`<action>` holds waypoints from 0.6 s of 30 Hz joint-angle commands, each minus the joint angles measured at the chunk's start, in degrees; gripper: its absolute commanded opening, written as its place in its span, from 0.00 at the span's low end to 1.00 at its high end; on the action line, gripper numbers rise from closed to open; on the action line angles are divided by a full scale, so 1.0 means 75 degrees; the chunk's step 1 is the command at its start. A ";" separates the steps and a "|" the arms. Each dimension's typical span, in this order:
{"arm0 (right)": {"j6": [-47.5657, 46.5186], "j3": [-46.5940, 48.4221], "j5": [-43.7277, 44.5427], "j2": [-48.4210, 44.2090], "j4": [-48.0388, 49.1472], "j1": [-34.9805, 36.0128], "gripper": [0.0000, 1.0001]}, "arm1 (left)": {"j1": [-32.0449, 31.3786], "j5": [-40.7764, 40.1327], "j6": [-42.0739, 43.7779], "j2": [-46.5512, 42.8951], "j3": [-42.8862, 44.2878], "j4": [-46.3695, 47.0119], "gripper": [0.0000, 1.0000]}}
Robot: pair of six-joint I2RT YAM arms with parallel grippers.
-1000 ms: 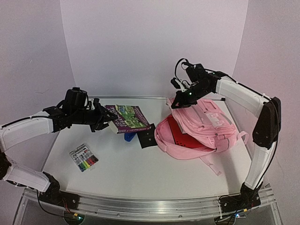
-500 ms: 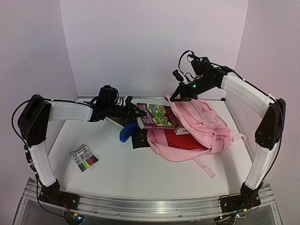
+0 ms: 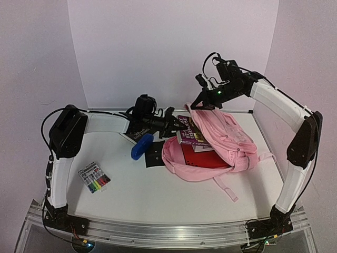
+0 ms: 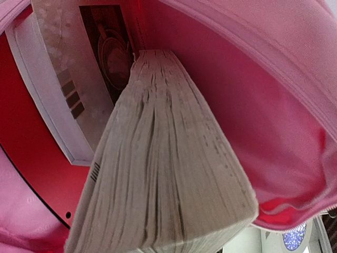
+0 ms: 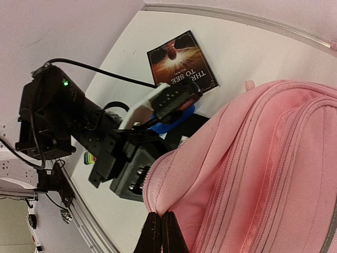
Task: Pack the student bag
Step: Place the book in the student bag.
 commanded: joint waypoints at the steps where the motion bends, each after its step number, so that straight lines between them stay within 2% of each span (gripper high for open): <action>1: 0.0262 0.0628 -0.0640 -0.0274 0.1069 0.0075 0.00 | -0.0074 0.0210 0.0119 0.0506 0.1293 0.0379 0.00; 5: 0.0335 0.0666 -0.0668 -0.0250 0.1136 0.0072 0.00 | -0.0266 0.0228 0.0174 0.1326 0.2178 0.0273 0.01; 9: 0.0461 0.0634 -0.0745 -0.0218 0.1184 0.0074 0.00 | -0.0375 -0.0246 0.0361 0.1730 0.2507 0.0191 0.05; 14: 0.0490 0.0576 -0.0763 -0.0253 0.1203 0.0073 0.00 | -0.0579 -0.0594 0.1720 0.1583 0.2821 -0.1376 0.33; 18: 0.0468 0.0483 -0.0793 -0.0306 0.1200 0.0072 0.00 | -0.0507 -0.1106 0.2719 0.0494 0.1968 -0.2432 0.53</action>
